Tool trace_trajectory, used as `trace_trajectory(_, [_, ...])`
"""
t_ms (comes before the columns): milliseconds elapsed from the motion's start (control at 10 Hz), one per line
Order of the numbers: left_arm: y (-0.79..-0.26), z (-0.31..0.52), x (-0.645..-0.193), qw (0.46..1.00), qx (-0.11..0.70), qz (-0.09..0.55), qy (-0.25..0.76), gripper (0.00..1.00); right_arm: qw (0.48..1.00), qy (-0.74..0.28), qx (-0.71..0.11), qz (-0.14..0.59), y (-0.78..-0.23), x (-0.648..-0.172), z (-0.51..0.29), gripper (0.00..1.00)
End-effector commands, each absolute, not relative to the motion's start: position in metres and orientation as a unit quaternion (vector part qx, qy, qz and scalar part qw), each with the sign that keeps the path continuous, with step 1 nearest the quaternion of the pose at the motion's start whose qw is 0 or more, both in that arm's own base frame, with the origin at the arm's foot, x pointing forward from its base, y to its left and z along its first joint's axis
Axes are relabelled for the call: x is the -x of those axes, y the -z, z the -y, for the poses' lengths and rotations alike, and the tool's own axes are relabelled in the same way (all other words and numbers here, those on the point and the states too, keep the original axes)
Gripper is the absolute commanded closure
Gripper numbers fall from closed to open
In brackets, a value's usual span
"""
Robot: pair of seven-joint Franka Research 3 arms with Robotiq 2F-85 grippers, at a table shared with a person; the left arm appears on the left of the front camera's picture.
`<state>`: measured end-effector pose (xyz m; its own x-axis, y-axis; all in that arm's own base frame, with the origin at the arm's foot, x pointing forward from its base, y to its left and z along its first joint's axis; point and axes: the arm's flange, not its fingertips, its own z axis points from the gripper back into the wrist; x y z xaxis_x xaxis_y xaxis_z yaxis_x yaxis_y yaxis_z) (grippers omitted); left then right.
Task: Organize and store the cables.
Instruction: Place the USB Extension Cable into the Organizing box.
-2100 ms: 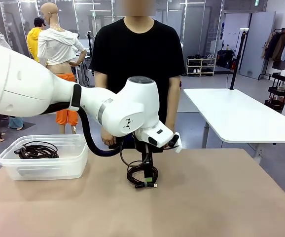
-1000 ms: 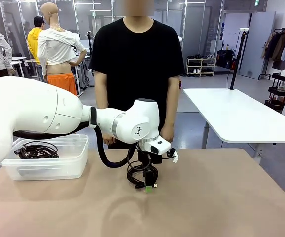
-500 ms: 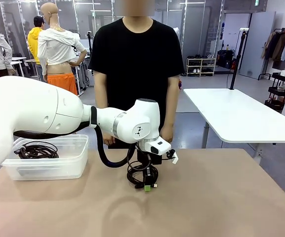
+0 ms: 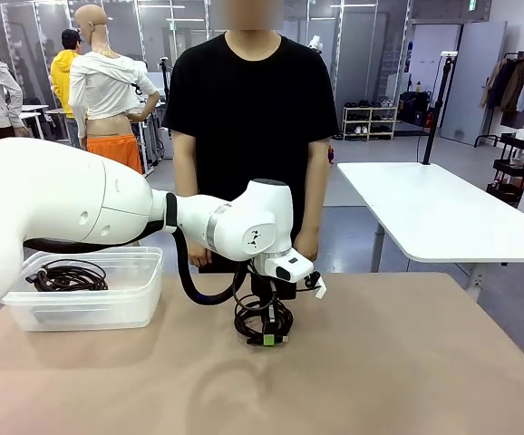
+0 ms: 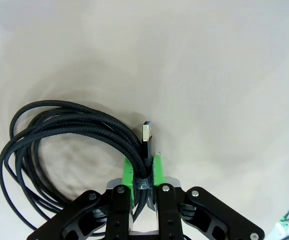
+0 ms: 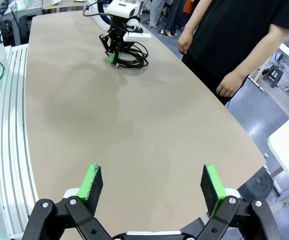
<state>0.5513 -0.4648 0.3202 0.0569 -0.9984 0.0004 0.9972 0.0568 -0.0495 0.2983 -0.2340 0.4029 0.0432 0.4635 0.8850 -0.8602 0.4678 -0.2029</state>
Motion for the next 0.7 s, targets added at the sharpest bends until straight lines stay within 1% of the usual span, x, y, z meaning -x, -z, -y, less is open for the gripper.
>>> trace_trajectory(0, [-0.360,0.449,-0.536,0.727,-0.006,0.011,0.687,1.00,0.699,-0.475,-0.203,0.494,-0.407,-0.298,0.235,0.00])
trace_trajectory(200, [-0.421,0.427,-0.517,0.711,-0.036,0.054,0.700,1.00,0.699,-0.475,-0.203,0.494,-0.407,-0.298,0.235,0.00])
trace_trajectory(300, [-0.441,0.417,-0.510,0.705,-0.045,0.064,0.705,1.00,0.699,-0.475,-0.203,0.494,-0.407,-0.298,0.235,0.00])
trace_trajectory(400, [-0.453,0.409,-0.506,0.708,-0.047,0.074,0.701,1.00,0.699,-0.475,-0.203,0.494,-0.407,-0.298,0.235,0.00])
trace_trajectory(600, [-0.460,0.409,-0.498,0.696,-0.061,0.093,0.709,1.00,0.699,-0.475,-0.203,0.494,-0.407,-0.298,0.235,0.00])
